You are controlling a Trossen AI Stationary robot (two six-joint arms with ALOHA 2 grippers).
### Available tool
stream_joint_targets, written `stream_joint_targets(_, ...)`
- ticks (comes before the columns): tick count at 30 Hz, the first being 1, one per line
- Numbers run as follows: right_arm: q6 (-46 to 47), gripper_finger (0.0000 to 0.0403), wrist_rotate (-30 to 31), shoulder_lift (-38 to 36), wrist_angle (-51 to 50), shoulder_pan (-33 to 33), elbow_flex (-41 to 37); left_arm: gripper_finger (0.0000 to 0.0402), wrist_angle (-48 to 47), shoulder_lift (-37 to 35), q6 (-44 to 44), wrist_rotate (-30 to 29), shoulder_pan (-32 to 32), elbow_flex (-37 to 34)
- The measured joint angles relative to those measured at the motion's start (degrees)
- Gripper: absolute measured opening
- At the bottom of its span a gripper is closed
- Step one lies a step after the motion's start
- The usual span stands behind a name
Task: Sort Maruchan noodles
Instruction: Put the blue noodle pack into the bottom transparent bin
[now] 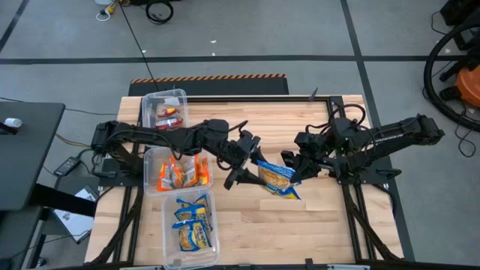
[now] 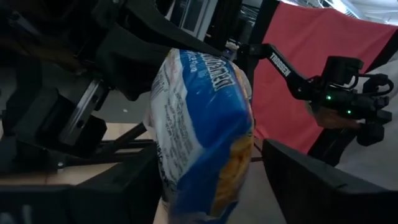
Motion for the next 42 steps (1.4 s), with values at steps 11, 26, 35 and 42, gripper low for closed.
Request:
stream_joint_targets(11,0.2,0.0071,5.2,0.0,0.5,-0.1,0.1,0.0130,-0.5,-0.4,-2.6,4.4,2.2,-0.1)
stream_joint_targets(26,4.2,0.0243,0.9,0.0,3.1,-2.0,0.0,0.0131,-17.1,-9.5,2.3,5.1,4.3,0.1)
stream_joint_targets(35,0.4,0.0256,1.7,0.0,-23.2,-4.1,0.0,0.0129,-44.0,-19.3,-4.6,2.3,-2.5,0.2)
stream_joint_targets(42,-6.4,0.0252,10.5,0.2,-37.3,-5.9,0.0,0.0125,-67.5,-21.7,-25.7,-4.9,-17.3,0.1)
